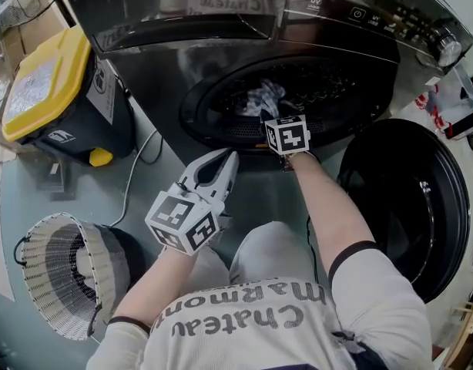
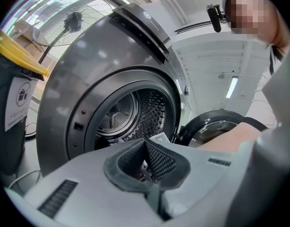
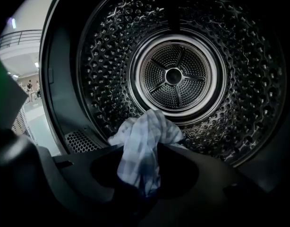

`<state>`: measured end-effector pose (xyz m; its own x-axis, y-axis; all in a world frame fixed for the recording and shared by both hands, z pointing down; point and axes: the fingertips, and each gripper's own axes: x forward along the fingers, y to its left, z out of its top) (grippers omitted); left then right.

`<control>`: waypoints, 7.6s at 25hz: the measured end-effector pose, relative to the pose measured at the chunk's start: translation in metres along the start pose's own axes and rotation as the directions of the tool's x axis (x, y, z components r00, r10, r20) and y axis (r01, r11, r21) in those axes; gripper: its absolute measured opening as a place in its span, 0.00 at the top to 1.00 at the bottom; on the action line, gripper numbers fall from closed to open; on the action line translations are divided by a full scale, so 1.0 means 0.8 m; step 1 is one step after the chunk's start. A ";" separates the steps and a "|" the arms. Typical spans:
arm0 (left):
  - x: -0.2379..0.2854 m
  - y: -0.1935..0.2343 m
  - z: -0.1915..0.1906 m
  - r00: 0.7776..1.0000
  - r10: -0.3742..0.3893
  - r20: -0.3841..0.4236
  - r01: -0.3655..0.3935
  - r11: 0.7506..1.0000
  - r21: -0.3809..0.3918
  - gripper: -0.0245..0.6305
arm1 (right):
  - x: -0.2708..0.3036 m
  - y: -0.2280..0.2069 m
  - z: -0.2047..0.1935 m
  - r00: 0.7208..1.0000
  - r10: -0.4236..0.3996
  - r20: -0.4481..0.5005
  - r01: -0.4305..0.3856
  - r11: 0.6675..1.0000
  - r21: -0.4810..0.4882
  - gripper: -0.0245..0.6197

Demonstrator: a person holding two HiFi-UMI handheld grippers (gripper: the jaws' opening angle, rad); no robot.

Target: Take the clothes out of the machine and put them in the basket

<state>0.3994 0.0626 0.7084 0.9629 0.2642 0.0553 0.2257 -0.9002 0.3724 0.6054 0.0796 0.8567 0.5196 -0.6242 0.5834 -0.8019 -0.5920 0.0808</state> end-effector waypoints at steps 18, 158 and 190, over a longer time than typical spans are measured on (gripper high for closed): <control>-0.012 -0.035 0.055 0.998 -0.044 -0.037 0.042 0.998 -0.049 0.95 | -0.016 0.007 0.008 0.990 -0.011 -0.140 0.009 1.000 -0.015 0.76; -0.880 -0.029 0.716 0.056 0.872 0.486 -0.939 0.211 -0.270 0.95 | -0.656 0.917 0.791 -0.165 0.946 0.279 -0.914 -0.040 -0.404 0.79; -0.922 0.003 0.603 -0.108 0.937 0.333 -0.905 0.046 -0.422 0.95 | -0.534 1.006 0.627 -0.063 0.997 -0.038 -0.963 -0.071 -0.261 0.79</control>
<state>-0.2388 -0.3014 0.2213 0.1571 -0.9870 0.0346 -0.9240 -0.1345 0.3580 -0.1141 -0.3860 0.2673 -0.8436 -0.5318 0.0740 -0.5205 0.7760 -0.3561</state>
